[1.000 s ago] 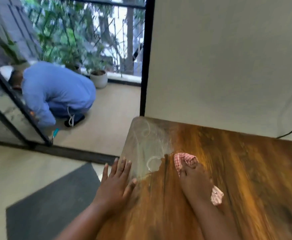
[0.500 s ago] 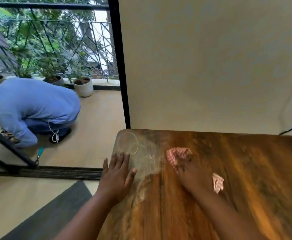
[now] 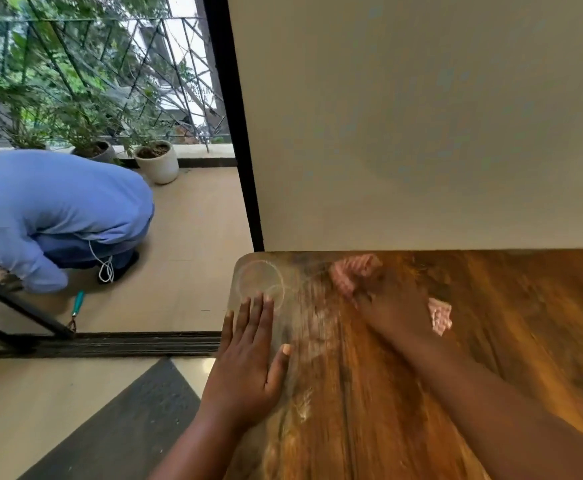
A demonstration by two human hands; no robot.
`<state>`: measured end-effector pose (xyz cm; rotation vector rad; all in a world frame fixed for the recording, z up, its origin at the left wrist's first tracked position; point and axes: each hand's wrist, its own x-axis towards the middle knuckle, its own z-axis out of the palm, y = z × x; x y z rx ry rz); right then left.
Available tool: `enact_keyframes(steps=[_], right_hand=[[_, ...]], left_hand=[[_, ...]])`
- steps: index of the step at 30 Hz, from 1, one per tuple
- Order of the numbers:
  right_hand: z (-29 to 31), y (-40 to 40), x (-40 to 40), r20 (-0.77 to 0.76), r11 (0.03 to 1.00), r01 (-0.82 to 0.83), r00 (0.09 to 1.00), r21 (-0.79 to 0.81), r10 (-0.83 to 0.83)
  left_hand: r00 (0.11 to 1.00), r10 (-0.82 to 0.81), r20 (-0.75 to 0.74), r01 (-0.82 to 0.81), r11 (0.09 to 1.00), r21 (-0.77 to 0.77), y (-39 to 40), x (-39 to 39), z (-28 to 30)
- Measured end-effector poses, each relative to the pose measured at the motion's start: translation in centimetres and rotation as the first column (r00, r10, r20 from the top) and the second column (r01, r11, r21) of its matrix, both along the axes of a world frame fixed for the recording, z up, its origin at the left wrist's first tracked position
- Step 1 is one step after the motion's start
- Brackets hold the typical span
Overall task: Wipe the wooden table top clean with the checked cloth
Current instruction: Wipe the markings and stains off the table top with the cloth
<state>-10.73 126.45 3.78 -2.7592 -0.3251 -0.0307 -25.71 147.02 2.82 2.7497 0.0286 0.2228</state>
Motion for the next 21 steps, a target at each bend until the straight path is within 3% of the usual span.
enact_keyframes(steps=[2,4,7,9,10,13,17,19,21], right_hand=[[-0.3,2.9,3.0,-0.005,0.996,0.090,0.996,-0.026,-0.090],[-0.1,6.7,2.1,-0.057,0.999,0.047,0.997,0.019,-0.046],[0.4,9.0,-3.9,-0.010,0.947,-0.309,0.951,-0.085,0.310],[0.4,6.4,-4.8,0.032,0.904,-0.417,0.906,-0.092,0.422],[-0.1,4.0,-4.0,0.048,0.916,-0.391,0.917,-0.086,0.396],[-2.0,-3.1,2.1,0.096,0.995,-0.011,0.995,-0.102,0.021],[-1.2,-1.2,4.3,0.055,0.924,0.363,0.932,-0.118,-0.359],[0.8,2.4,2.7,0.040,0.941,0.332,0.943,-0.063,-0.330],[1.7,5.2,0.1,0.033,0.999,0.017,0.999,-0.039,-0.016]], left_hand=[[1.000,0.003,-0.008,-0.003,1.000,-0.002,-0.1,0.0,0.1],[1.000,0.004,-0.028,-0.005,1.000,-0.007,-0.1,-0.1,0.3],[0.999,0.000,-0.039,0.000,1.000,-0.004,-0.1,-0.1,0.6],[0.999,-0.012,-0.051,0.012,1.000,-0.009,0.1,0.0,0.6],[0.998,-0.020,-0.058,0.020,1.000,-0.010,0.2,0.0,0.6],[0.998,-0.021,-0.056,0.020,1.000,-0.017,0.2,0.0,0.3],[0.999,-0.023,-0.039,0.023,1.000,-0.011,0.2,0.3,0.1],[0.999,-0.019,-0.035,0.019,1.000,-0.012,0.2,0.3,0.0],[0.999,-0.017,-0.031,0.016,1.000,-0.009,0.1,0.4,0.0]])
